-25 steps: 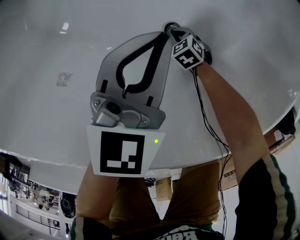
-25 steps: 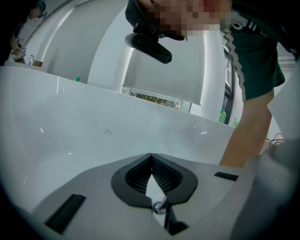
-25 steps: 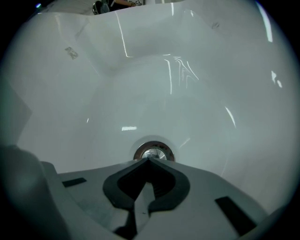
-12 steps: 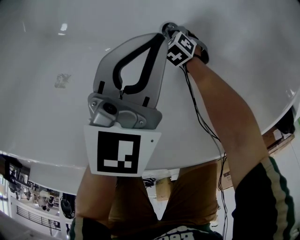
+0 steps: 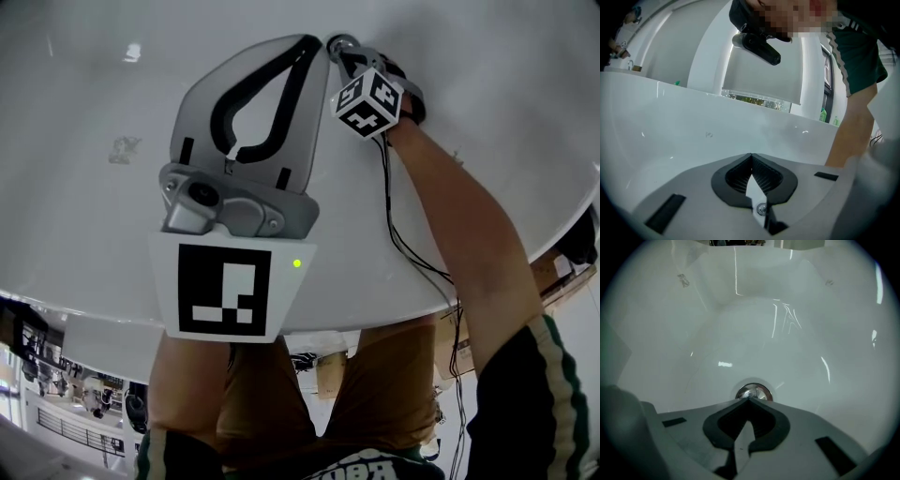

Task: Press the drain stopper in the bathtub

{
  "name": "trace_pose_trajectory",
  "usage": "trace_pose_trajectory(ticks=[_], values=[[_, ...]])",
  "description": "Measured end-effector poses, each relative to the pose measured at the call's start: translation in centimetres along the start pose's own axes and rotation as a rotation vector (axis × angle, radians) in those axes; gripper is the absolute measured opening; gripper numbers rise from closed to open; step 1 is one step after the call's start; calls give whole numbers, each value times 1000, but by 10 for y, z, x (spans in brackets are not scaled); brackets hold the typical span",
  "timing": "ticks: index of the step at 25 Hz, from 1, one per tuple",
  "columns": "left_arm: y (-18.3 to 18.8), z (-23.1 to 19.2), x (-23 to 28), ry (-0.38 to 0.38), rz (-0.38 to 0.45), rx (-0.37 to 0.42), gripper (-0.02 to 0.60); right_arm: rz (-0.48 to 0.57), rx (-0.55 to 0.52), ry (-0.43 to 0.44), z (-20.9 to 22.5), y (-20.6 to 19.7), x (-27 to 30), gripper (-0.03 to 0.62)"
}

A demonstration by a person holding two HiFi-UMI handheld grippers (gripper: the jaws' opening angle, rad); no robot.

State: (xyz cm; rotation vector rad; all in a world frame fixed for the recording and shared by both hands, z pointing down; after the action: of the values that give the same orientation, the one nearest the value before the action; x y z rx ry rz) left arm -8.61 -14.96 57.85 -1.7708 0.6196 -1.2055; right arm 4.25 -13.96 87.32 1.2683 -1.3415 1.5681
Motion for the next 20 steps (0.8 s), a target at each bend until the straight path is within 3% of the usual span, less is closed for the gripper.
trace_pose_trajectory(ticks=[7, 20], values=[[-4, 10, -1, -13, -11, 23, 5, 19, 114, -9, 5, 1, -2, 14], [-9, 5, 3, -31, -32, 40, 5, 29, 181, -5, 0, 1, 6, 14]])
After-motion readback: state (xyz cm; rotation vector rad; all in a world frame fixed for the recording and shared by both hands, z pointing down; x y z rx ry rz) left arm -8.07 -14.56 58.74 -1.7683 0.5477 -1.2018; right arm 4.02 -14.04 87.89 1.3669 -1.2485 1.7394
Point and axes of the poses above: the fingertips, and each gripper's own axes: x forward along the fingers, z to its right, y out of its top, the point moved 6 cm from there along -x, backward along the fingers
